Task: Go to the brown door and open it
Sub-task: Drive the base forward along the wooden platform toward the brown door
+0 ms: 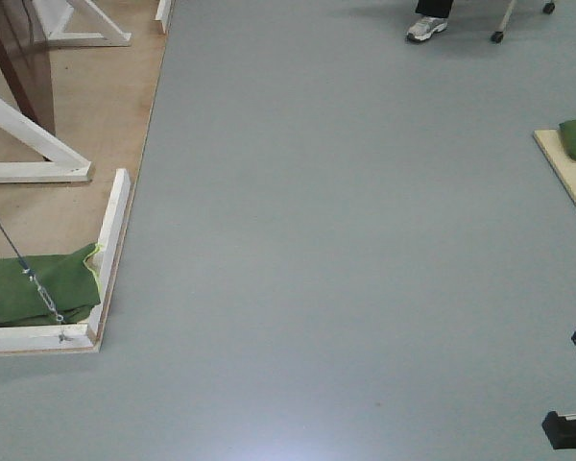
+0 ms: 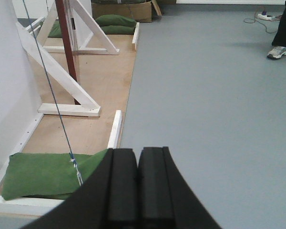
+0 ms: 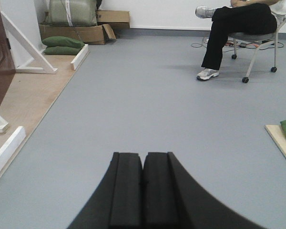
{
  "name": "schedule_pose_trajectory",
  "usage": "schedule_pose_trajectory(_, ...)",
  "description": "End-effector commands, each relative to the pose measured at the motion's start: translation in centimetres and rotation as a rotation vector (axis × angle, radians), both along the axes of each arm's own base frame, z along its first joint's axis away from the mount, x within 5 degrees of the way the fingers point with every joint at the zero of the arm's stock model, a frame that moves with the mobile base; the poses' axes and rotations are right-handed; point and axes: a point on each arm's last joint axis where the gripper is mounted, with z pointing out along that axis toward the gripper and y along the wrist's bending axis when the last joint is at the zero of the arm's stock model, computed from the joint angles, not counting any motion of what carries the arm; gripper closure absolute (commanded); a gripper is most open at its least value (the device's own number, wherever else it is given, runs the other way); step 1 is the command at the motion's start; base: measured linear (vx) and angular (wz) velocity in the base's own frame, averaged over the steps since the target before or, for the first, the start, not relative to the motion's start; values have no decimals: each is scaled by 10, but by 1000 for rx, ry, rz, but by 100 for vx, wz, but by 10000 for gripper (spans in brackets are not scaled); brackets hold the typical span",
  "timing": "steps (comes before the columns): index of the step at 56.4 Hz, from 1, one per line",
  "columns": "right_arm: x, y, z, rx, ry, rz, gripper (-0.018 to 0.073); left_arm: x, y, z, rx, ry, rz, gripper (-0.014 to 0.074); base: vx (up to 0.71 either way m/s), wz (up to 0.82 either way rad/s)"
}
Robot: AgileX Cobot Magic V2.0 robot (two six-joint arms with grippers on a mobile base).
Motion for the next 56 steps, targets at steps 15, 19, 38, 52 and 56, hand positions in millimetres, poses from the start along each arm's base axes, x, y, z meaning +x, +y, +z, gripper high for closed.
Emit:
schedule_pose_trajectory(15,0,0,7,-5,-96,1,559,0,0,13,4,-105,-1,600,41,-1)
schedule_pose_trajectory(19,0,0,7,-5,-96,1,559,0,0,13,4,-105,-1,600,44,5)
schedule_pose_trajectory(38,0,0,7,-5,-96,0,559,0,0,13,4,-105,-2,600,45,8)
schedule_pose_trajectory(52,0,0,7,-5,-95,0,559,0,0,13,4,-105,-3,600,46,8)
schedule_pose_trajectory(56,0,0,7,-5,-95,0,559,0,0,13,4,-105,-3,600,47,7)
